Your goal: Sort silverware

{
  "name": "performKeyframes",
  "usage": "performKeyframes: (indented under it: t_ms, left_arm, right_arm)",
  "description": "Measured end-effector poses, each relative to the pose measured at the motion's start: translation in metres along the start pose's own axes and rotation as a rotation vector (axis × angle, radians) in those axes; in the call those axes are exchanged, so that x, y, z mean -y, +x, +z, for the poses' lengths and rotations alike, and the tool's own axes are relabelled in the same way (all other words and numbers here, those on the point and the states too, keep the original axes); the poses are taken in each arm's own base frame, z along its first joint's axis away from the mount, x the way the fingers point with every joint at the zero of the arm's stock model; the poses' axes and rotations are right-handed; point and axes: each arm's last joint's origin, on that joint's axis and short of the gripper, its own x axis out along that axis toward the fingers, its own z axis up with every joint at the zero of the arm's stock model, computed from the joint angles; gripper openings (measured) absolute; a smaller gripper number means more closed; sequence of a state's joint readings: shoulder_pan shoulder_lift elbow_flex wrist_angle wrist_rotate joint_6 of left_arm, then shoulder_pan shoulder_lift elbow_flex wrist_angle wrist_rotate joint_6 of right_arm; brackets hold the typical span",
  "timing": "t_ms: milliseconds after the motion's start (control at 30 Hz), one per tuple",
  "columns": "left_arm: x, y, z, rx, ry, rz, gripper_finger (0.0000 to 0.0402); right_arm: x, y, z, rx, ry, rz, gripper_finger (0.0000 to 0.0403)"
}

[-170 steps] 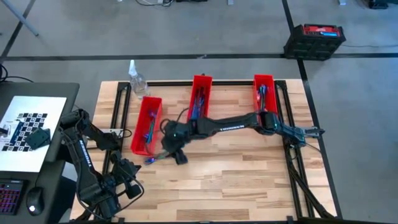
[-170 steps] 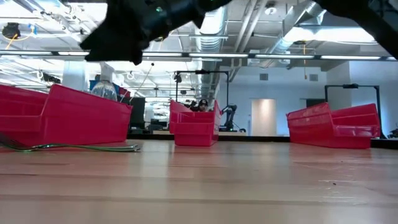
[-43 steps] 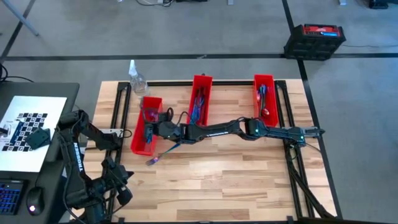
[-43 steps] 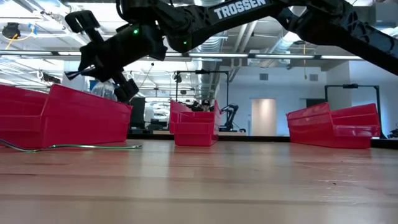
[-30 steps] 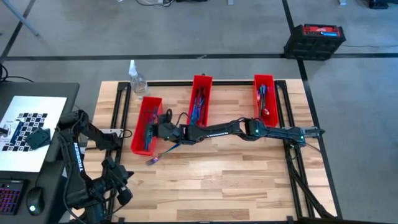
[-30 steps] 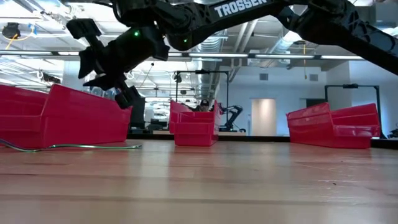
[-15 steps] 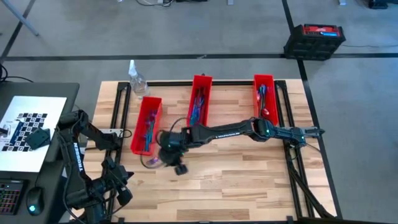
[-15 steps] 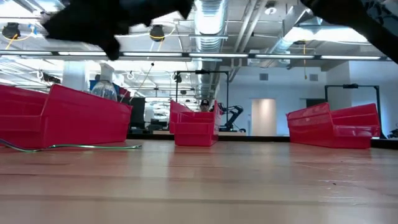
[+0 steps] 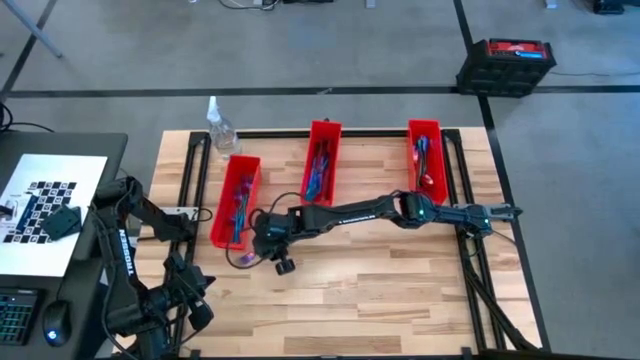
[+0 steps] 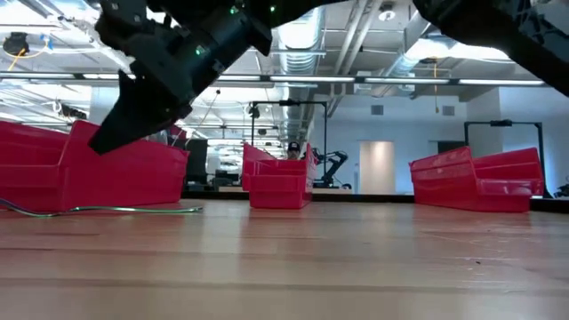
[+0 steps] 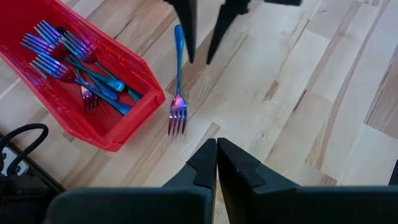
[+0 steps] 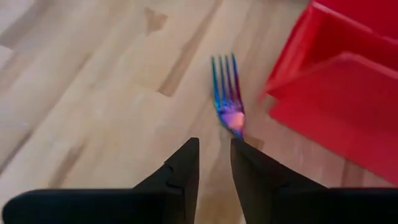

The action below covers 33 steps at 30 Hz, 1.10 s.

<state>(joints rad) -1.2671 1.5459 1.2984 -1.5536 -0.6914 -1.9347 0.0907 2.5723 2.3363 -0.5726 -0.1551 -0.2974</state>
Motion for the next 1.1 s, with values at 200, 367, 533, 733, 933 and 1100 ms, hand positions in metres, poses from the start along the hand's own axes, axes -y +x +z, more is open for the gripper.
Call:
performKeyframes:
  t_ms: [200, 367, 533, 733, 933, 1100]
  left_arm:
    - [0.0, 0.0, 0.0, 0.0, 0.0, 0.0, 0.0]
    - [0.0, 0.0, 0.0, 0.001, 0.001, 0.003, 0.0]
    - [0.0, 0.0, 0.0, 0.001, -0.001, 0.002, 0.0]
    - [0.0, 0.0, 0.0, 0.0, -0.002, 0.001, 0.0]
    - [0.0, 0.0, 0.0, 0.0, -0.002, 0.001, 0.0]
    - [0.0, 0.001, 0.001, 0.001, -0.002, 0.002, 0.0]
  right_arm:
    - [0.009, 0.01, -0.014, -0.041, -0.013, -0.002, 0.0128]
    - [0.009, 0.029, -0.027, -0.057, -0.026, 0.004, 0.0179]
    - [0.013, 0.044, -0.036, -0.059, -0.061, -0.074, 0.02]
    - [0.023, 0.045, -0.039, -0.047, -0.012, -0.113, 0.0195]
    - [0.026, 0.044, -0.05, -0.106, 0.015, -0.036, 0.0166]
    - [0.021, 0.05, -0.067, -0.175, 0.027, 0.0, 0.0112]
